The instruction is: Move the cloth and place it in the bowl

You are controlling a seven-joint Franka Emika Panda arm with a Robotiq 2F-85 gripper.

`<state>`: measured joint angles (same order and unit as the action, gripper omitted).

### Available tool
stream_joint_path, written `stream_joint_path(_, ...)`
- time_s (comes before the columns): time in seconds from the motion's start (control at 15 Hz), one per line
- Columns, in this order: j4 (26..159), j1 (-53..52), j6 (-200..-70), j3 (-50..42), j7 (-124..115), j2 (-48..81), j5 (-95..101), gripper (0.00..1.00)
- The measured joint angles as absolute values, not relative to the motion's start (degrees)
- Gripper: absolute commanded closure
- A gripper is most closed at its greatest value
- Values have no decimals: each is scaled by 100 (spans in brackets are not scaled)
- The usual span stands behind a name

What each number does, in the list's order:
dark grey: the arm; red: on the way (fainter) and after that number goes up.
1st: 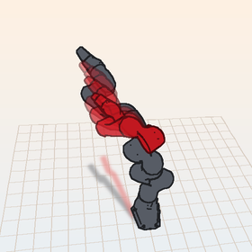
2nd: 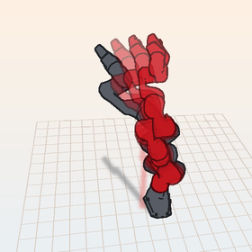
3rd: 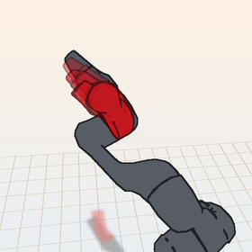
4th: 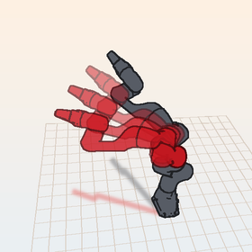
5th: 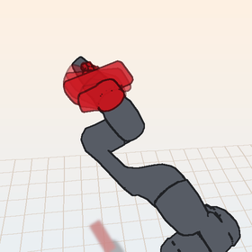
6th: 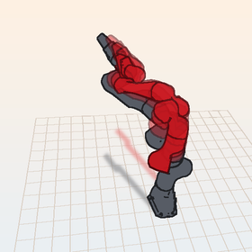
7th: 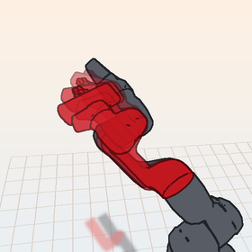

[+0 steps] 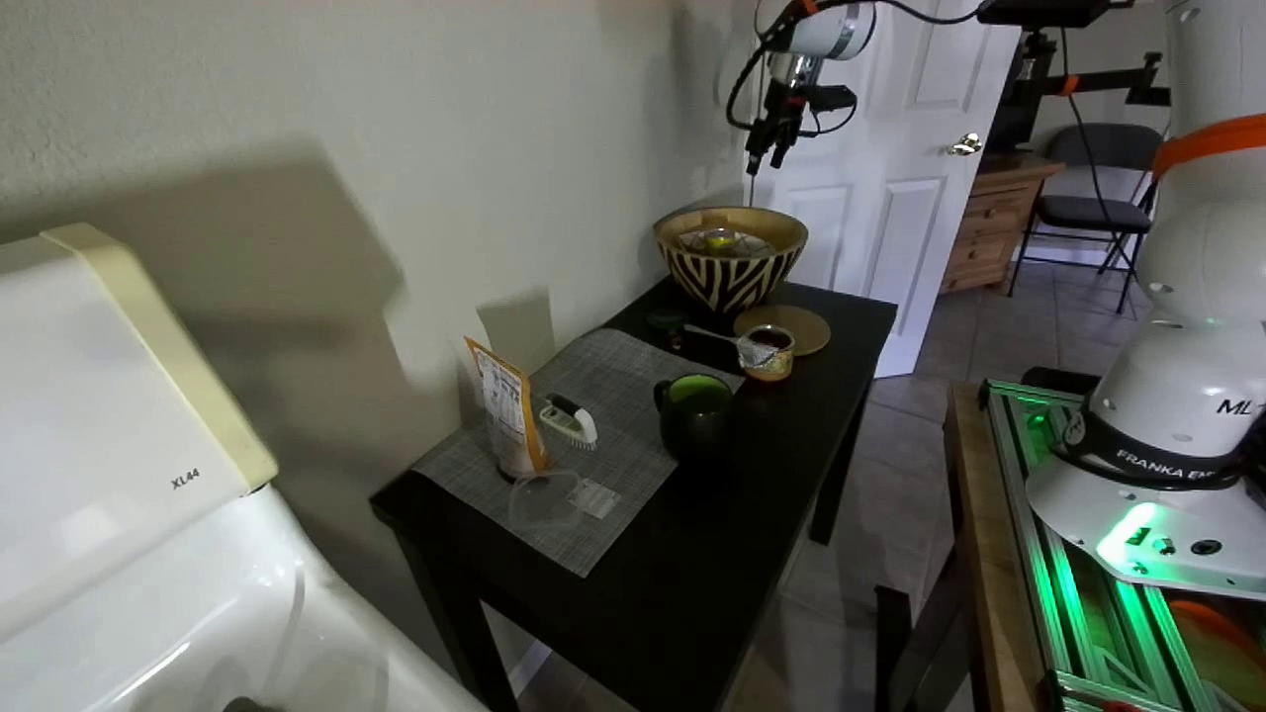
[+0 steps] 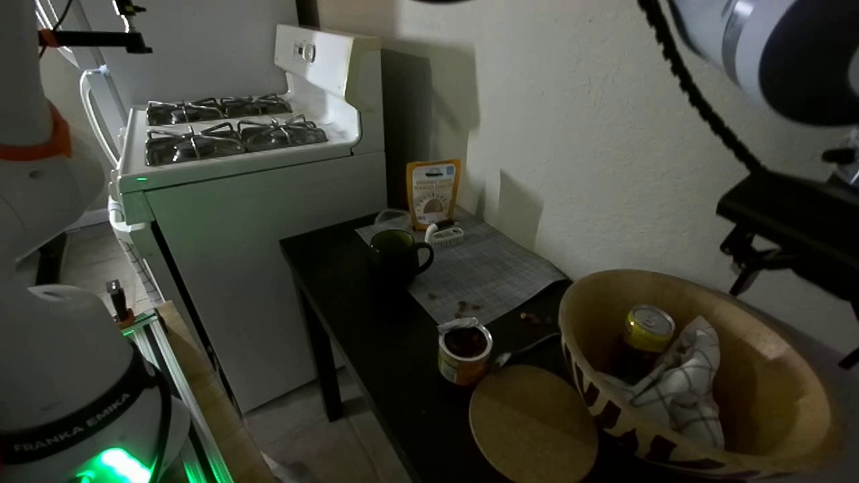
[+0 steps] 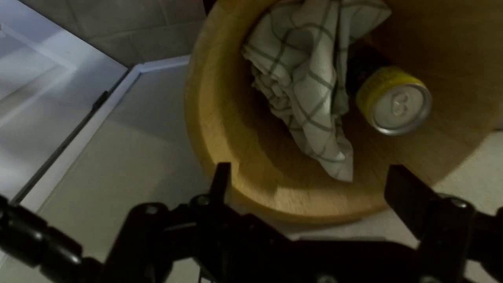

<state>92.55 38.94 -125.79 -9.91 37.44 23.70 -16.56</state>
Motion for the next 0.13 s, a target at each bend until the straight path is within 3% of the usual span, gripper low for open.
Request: stream_joint_path(0.13, 9467, 3948, -12438, -888, 3897, 1876, -2222, 0)
